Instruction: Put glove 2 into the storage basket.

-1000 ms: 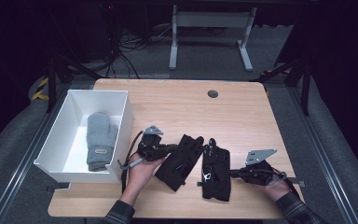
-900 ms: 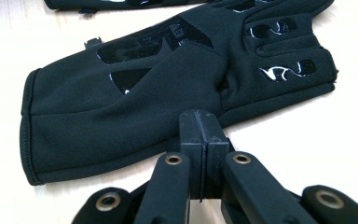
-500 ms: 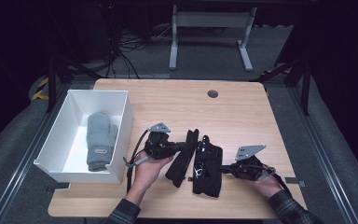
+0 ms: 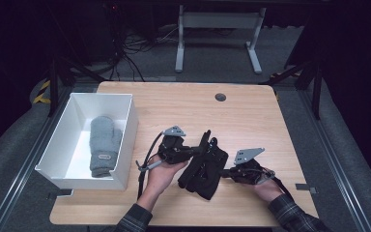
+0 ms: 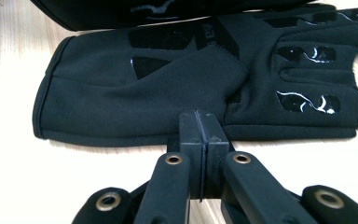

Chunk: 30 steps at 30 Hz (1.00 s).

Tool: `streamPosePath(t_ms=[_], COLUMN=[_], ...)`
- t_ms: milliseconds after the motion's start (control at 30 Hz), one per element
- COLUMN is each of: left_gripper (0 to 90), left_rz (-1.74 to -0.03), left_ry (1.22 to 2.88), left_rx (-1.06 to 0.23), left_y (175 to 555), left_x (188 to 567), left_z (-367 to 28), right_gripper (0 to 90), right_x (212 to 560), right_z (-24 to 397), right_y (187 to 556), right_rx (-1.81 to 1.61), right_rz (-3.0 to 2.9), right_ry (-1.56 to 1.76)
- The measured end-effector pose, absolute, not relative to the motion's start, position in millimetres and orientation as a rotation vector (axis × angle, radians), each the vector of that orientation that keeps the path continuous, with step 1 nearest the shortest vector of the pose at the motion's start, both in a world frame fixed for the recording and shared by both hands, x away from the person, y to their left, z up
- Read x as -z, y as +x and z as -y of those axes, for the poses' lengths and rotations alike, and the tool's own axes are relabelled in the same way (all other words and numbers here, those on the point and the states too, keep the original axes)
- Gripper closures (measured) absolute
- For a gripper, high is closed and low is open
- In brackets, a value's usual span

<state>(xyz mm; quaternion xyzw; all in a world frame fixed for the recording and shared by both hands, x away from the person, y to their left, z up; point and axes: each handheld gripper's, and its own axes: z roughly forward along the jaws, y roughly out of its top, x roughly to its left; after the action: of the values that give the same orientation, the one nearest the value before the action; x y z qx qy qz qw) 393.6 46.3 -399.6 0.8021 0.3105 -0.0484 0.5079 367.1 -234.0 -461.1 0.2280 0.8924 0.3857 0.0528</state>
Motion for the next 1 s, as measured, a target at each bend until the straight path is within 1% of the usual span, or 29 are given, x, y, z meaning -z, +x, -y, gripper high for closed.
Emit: streamPosePath(t_ms=[133, 300, 500, 833, 933, 1000], left_gripper=[89.5, 89.5, 89.5, 88.4, 86.2, 79.1], left_rz=[-0.754, -0.762, -0.756, -0.724, -0.714, -0.722], left_ry=[1.945, 1.94, 1.976, 1.992, 1.977, 1.981], left_rx=[0.098, 0.106, 0.093, 0.13, 0.14, 0.133], left_y=[395.0, 398.5, 397.9, 396.7, 396.7, 397.2], left_x=[400.9, 404.2, 407.3, 412.2, 411.9, 412.2], left_z=[-41.0, -37.7, -29.0, -22.3, -22.9, -23.4], right_gripper=[90.0, 90.0, 90.0, 90.0, 90.0, 90.0], right_x=[461.7, 461.9, 462.9, 463.8, 463.1, 461.2], right_z=[228.1, 221.2, 210.7, 198.1, 199.3, 203.2], right_y=[369.1, 370.5, 373.7, 379.1, 378.7, 378.1], right_rx=[-1.176, -1.179, -1.182, -1.195, -1.193, -1.192], right_rz=[-2.711, -2.711, -2.709, -2.707, -2.703, -2.693], right_ry=[0.682, 0.67, 0.658, 0.651, 0.642, 0.653])
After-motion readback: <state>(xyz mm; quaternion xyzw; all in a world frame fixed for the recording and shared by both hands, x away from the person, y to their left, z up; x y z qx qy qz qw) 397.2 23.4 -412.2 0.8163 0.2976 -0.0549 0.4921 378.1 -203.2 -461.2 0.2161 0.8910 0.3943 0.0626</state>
